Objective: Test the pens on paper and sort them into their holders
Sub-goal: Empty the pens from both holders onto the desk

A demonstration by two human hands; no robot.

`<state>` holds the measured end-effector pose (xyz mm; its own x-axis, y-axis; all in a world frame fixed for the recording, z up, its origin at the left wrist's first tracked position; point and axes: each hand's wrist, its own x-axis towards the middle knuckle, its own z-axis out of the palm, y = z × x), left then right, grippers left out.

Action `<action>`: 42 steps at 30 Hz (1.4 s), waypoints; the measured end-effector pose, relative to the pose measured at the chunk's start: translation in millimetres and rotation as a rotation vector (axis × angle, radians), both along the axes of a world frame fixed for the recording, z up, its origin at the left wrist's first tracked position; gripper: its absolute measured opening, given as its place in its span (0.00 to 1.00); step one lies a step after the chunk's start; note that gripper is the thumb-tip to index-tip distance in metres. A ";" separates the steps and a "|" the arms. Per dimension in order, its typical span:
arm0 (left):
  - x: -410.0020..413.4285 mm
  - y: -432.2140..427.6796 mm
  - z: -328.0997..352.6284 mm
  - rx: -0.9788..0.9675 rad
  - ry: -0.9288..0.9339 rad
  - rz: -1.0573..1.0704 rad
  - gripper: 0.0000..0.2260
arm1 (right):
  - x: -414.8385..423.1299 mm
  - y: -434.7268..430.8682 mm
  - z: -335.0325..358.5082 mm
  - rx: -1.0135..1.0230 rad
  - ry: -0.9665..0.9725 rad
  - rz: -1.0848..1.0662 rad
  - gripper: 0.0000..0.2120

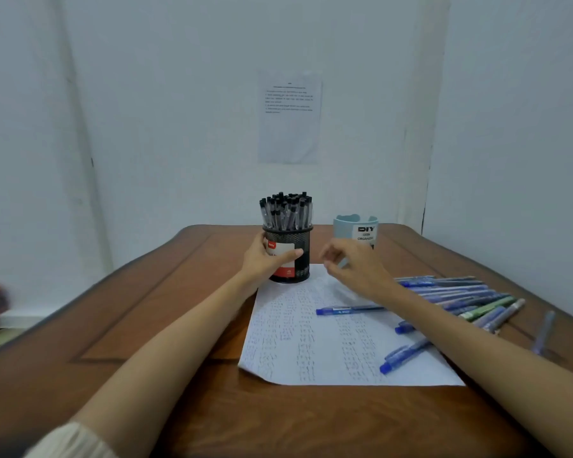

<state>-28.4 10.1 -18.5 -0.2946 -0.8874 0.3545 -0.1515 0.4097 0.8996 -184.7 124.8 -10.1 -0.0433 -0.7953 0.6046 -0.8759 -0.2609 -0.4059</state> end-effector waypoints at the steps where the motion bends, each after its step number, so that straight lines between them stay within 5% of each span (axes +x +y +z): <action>1: 0.0 -0.6 -0.4 0.010 0.019 0.009 0.33 | 3.9 -1.1 -5.6 0.094 0.096 0.026 0.10; 6: 3.5 0.9 0.2 0.054 0.102 0.069 0.37 | 2.9 -9.6 -21.8 0.356 0.220 -0.019 0.19; 12: 21.2 7.6 10.1 0.079 0.082 0.036 0.33 | 2.1 -9.6 -20.9 0.360 0.243 -0.036 0.17; 19: 86.2 17.0 42.1 0.041 -0.037 -0.017 0.42 | 0.6 -6.2 -16.5 0.348 0.257 -0.002 0.15; 30: 209.3 54.0 50.7 -0.649 -0.730 0.167 0.46 | 3.3 -4.5 -13.7 0.350 0.294 0.013 0.15; 36: 228.0 60.1 39.7 -0.813 -0.936 0.204 0.38 | 5.6 -1.6 -11.9 0.366 0.314 0.022 0.15; 42: 238.2 52.9 38.2 -1.289 -1.091 0.347 0.40 | 2.0 -3.1 -13.9 0.378 0.310 0.024 0.15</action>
